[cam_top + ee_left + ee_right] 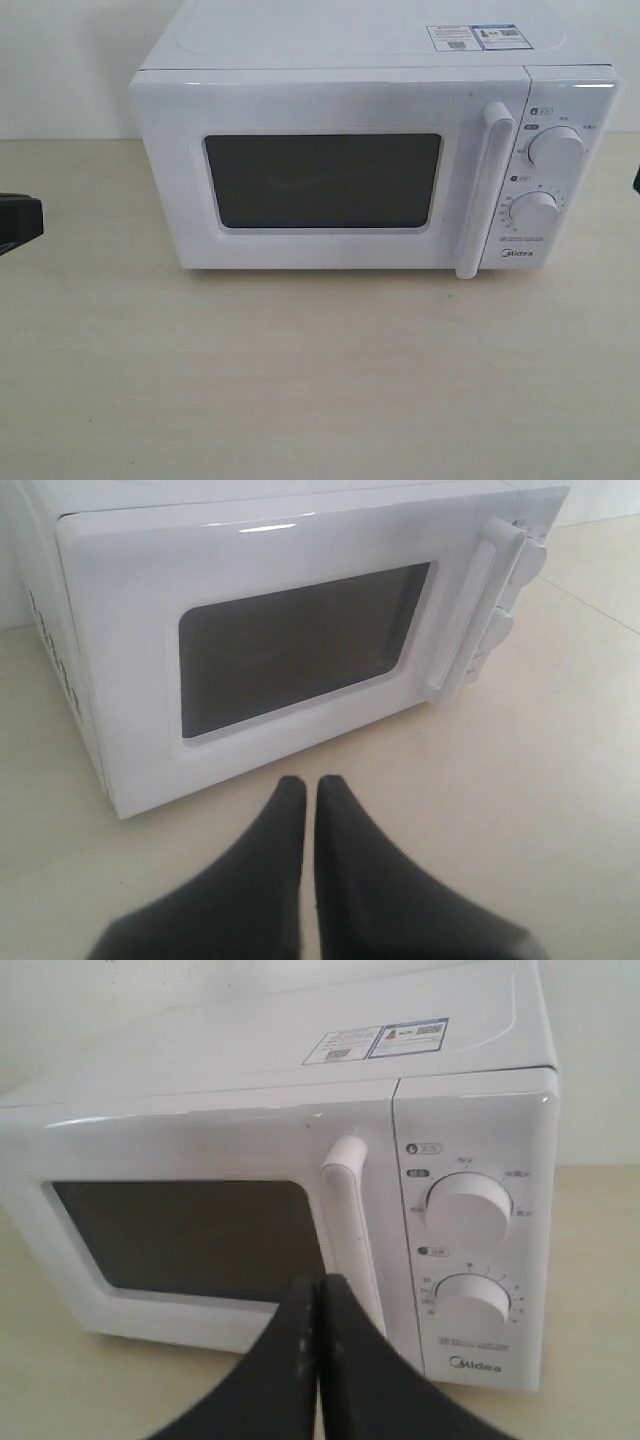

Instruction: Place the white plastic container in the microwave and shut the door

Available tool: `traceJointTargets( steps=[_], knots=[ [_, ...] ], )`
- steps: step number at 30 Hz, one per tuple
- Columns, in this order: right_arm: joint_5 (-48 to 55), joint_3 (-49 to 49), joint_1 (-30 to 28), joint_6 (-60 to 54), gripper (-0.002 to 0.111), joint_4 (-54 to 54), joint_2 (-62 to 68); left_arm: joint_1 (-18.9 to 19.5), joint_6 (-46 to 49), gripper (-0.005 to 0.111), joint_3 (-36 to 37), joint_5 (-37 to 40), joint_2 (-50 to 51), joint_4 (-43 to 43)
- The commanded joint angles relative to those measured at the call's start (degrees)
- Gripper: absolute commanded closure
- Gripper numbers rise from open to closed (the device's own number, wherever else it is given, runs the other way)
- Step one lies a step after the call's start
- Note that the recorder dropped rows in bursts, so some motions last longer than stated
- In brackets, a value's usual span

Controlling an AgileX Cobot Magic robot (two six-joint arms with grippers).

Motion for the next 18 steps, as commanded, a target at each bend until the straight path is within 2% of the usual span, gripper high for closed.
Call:
traceJointTargets(
  steps=[1, 6, 9, 18],
  knots=[
    [-1.0, 0.3, -5.1, 0.2, 0.109, 0.1, -4.8, -0.4, -0.4, 0.102, 0.2, -0.3, -0.2, 0.3],
    [1.6, 0.3, -18.1, -1.3, 0.109, 0.1, -11.1, -0.4, -0.4, 0.102, 0.2, -0.3, -0.2, 0.3],
    [1.3, 0.3, -22.9, -1.5, 0.109, 0.1, -12.6, -0.4, -0.4, 0.102, 0.2, -0.3, -0.2, 0.3],
    [0.6, 0.3, -24.0, -5.9, 0.109, 0.1, -12.6, -0.4, -0.4, 0.102, 0.2, -0.4, -0.2, 0.3]
  ],
)
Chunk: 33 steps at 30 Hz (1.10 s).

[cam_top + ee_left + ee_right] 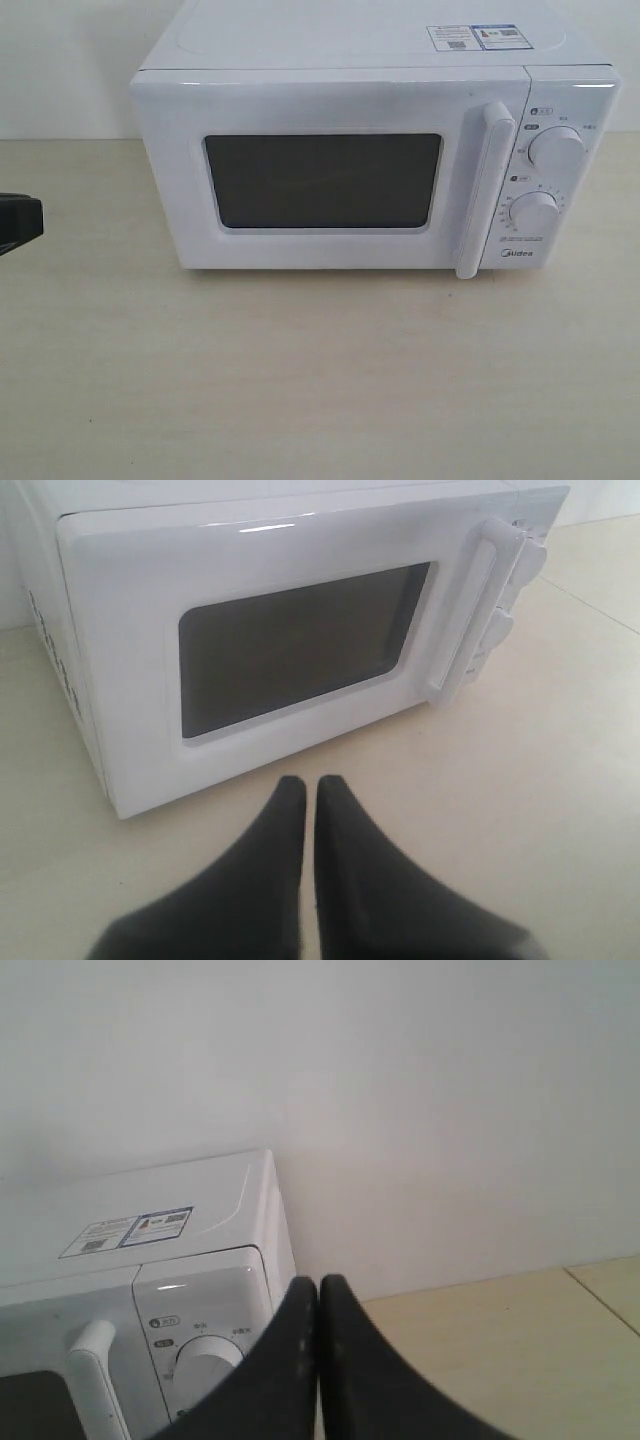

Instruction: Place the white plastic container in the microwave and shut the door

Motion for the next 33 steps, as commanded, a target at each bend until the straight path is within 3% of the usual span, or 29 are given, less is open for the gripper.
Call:
traceJointTargets(
  steps=[1, 7, 9, 10, 11, 14, 16, 17, 33],
  knots=[
    [-0.2, 0.1, -0.4, -1.1, 0.109, 0.1, -0.3, -0.4, -0.4, 0.102, 0.2, -0.3, -0.2, 0.3],
    [0.7, 0.2, -0.4, -0.6, 0.109, 0.1, -0.3, -0.4, -0.4, 0.102, 0.2, -0.3, -0.2, 0.3],
    [4.5, 1.9, -0.4, 7.4, 0.109, -8.5, -0.3, -0.4, -0.4, 0.102, 0.2, -0.3, -0.2, 0.3],
    [7.8, 3.9, -0.4, 19.6, 0.109, -21.4, -0.4, -0.4, -0.4, 0.102, 0.2, -0.3, -0.2, 0.3],
    [9.0, 4.9, -0.4, 26.0, 0.109, -27.8, -0.6, -0.4, -0.4, 0.102, 0.2, -0.3, -0.2, 0.3],
    [12.8, 9.2, -0.4, 67.8, 0.109, -68.5, -3.7, -0.4, -0.4, 0.102, 0.2, -0.3, -0.2, 0.3],
    [13.0, 11.2, -0.4, 88.1, 0.109, -85.2, -6.5, -0.4, -0.4, 0.102, 0.2, -0.3, -0.2, 0.3],
    [13.1, 11.7, -0.4, 92.5, 0.109, -89.3, -7.9, -0.4, -0.4, 0.102, 0.2, -0.3, -0.2, 0.3],
    [16.0, 15.9, -0.4, 93.5, 0.109, -92.9, -11.1, -0.4, -0.4, 0.102, 0.2, -0.3, -0.2, 0.3]
  ],
)
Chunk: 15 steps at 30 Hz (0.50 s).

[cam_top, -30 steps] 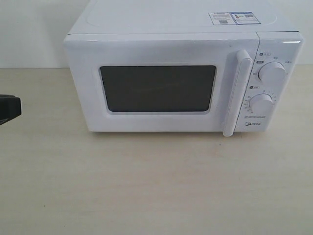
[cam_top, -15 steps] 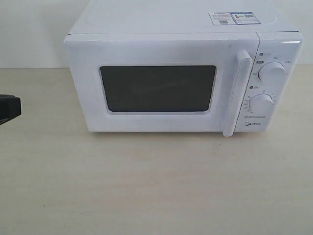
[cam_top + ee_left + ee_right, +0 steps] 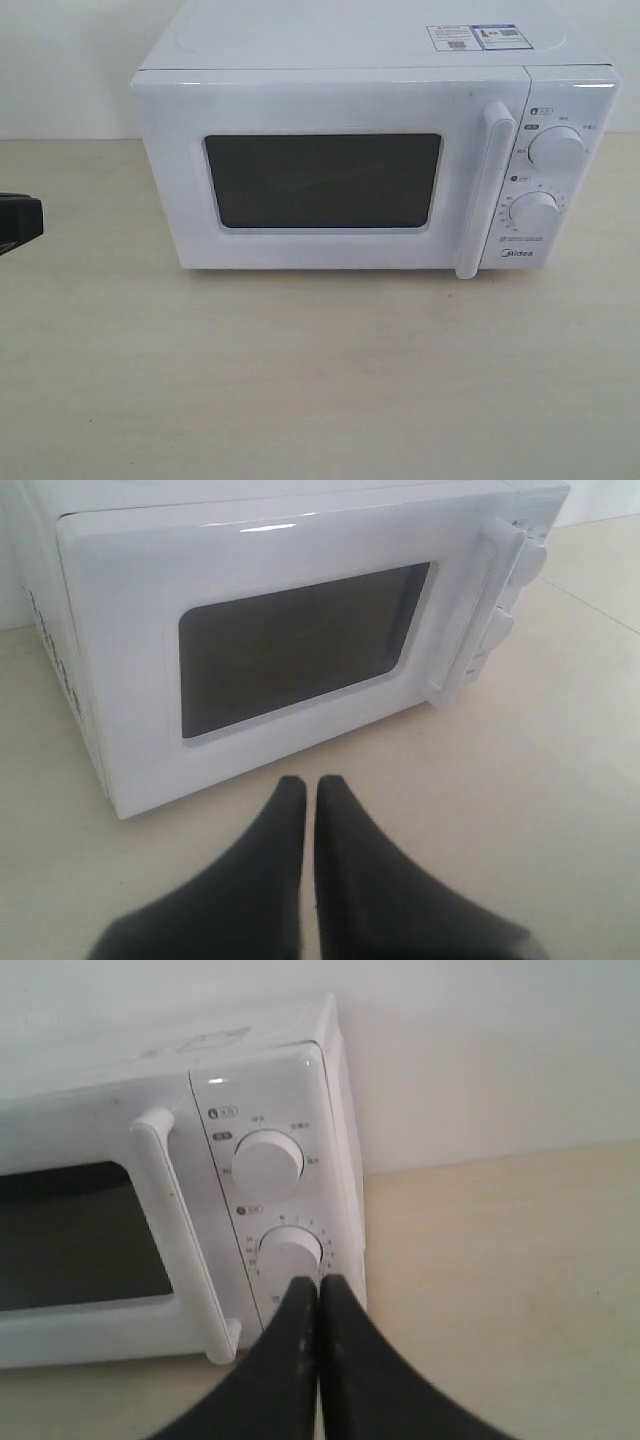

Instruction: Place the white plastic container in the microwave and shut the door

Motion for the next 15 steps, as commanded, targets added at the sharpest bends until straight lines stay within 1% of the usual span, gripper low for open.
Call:
traceJointTargets(
  steps=[1, 8, 11, 15],
  knots=[
    [2.3, 1.4, -0.4, -0.5, 0.109, -0.6, -0.2, -0.4, -0.4, 0.102, 0.2, -0.3, -0.2, 0.3],
    [3.4, 4.7, -0.4, -2.0, 0.109, -2.6, -0.2, -0.4, -0.4, 0.102, 0.2, -0.3, -0.2, 0.3],
    [3.8, 4.7, -0.5, -2.0, 0.109, -2.7, -0.2, -0.4, -0.4, 0.102, 0.2, -0.3, -0.2, 0.3],
    [7.6, 4.7, -0.5, -2.5, 0.109, -3.9, -2.7, -0.4, -0.4, 0.102, 0.2, -0.3, -0.2, 0.3]
  ],
)
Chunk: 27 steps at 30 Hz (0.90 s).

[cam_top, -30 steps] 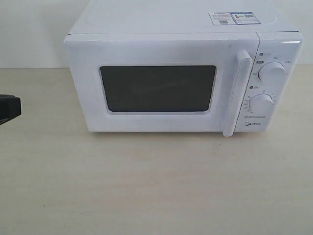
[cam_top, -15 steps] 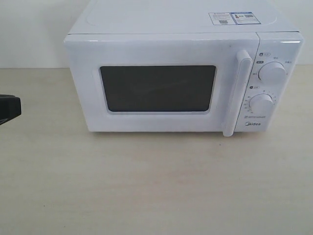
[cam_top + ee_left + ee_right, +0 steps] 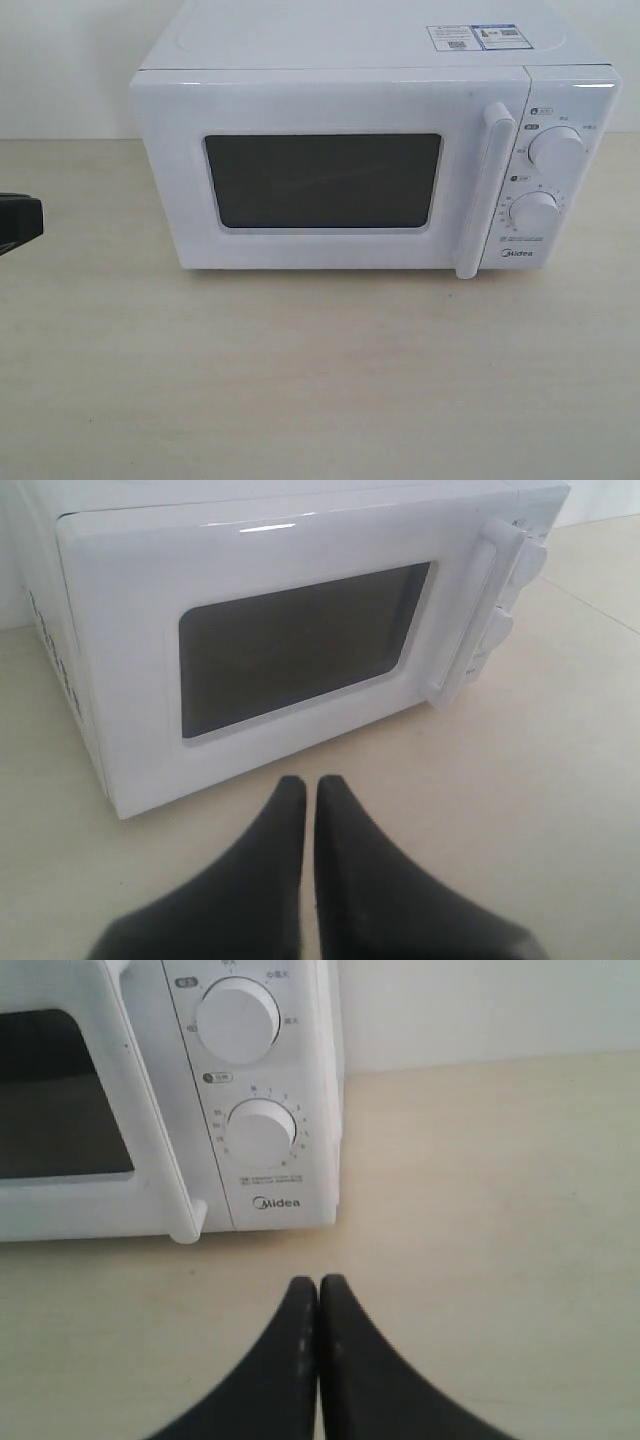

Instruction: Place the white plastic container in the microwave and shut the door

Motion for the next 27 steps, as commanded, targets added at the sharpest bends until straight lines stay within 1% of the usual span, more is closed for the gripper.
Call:
traceJointTargets(
  steps=[1, 5, 22, 27],
  knots=[
    [3.7, 0.3, -0.2, -1.4, 0.109, -1.5, -3.8, -0.4, -0.4, 0.102, 0.2, -0.3, -0.2, 0.3],
    [8.5, 0.3, -0.2, -1.6, 0.109, -1.7, -8.4, -0.4, -0.4, 0.102, 0.2, -0.3, -0.2, 0.3],
    [8.4, 0.3, -0.3, -2.0, 0.109, -2.9, -8.4, -0.4, -0.4, 0.102, 0.2, -0.4, -0.2, 0.3],
    [8.4, 0.3, -2.1, -1.8, 0.109, -2.8, -8.4, -0.4, -0.4, 0.102, 0.2, -0.4, -0.2, 0.3]
  ],
)
